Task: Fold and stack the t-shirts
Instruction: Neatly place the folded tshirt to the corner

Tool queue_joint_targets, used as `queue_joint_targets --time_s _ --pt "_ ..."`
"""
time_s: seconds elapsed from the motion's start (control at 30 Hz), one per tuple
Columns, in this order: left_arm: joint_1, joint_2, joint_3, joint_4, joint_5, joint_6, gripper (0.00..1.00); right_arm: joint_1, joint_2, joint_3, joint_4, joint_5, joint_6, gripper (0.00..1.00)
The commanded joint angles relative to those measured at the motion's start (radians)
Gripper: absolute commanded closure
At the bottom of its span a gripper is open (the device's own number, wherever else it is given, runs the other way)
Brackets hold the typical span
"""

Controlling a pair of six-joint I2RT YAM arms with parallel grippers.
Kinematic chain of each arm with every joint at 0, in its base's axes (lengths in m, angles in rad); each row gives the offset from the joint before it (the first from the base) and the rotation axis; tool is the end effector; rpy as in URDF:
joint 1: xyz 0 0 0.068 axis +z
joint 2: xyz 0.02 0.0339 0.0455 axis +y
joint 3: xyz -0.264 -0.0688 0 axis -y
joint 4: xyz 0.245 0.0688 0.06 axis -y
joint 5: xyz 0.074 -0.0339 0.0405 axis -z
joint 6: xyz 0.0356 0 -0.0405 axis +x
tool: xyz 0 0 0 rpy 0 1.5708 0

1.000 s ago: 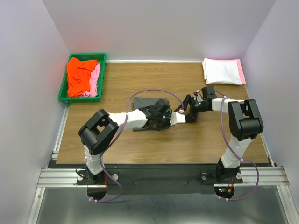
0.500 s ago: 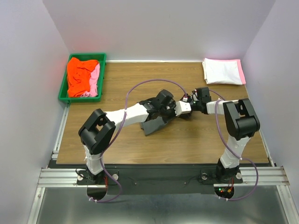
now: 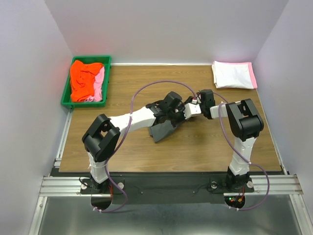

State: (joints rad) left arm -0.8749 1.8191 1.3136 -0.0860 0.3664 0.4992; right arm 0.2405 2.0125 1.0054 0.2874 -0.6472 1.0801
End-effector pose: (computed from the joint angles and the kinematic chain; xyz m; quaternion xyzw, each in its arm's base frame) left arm 0.2577 -0.3285 0.2435 0.6166 0.6165 -0.2443 0.4243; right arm 0.3751 0.1141 0.1096 0.2321 0.8421 0.4688 0.1315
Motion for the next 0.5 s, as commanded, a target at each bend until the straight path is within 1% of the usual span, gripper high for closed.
queue_joint_targets --time_s 0.0,0.07,0.1,0.2,0.23,0.3,0.33,0.37,0.4,0.43,0.47 --pt "0.004 0.000 0.049 0.012 0.016 -0.005 1.00 0.019 0.043 0.012 0.030 0.096 0.001 0.59" --pt "0.004 0.002 0.047 0.014 0.014 -0.008 1.00 0.019 0.058 0.021 0.030 0.100 -0.003 0.63" --pt "0.004 0.002 0.047 0.015 0.014 -0.010 1.00 0.020 0.060 0.035 0.030 0.103 -0.017 0.74" --pt "0.005 0.003 0.052 0.015 -0.001 -0.011 0.99 0.019 0.065 0.058 0.026 0.112 -0.060 0.94" --pt "0.010 -0.003 0.053 0.005 -0.010 -0.020 0.91 0.019 0.061 0.088 -0.011 0.125 -0.121 0.99" --pt "0.036 -0.018 0.055 -0.006 -0.004 -0.048 0.80 0.019 0.051 0.131 -0.071 0.152 -0.201 1.00" --pt "0.080 -0.044 0.056 -0.015 0.028 -0.097 0.69 0.014 0.034 0.171 -0.123 0.188 -0.286 0.99" --pt "0.106 -0.055 0.061 -0.021 0.048 -0.120 0.64 0.011 0.028 0.194 -0.148 0.205 -0.334 1.00" --pt "0.131 -0.064 0.067 -0.047 0.064 -0.140 0.60 0.006 0.023 0.217 -0.209 0.237 -0.383 0.99" --pt "0.181 -0.076 0.078 -0.066 0.078 -0.171 0.56 0.003 0.016 0.241 -0.235 0.256 -0.466 0.99" --pt "0.201 -0.080 0.102 -0.086 0.097 -0.175 0.55 -0.001 0.012 0.281 -0.255 0.267 -0.509 0.99"
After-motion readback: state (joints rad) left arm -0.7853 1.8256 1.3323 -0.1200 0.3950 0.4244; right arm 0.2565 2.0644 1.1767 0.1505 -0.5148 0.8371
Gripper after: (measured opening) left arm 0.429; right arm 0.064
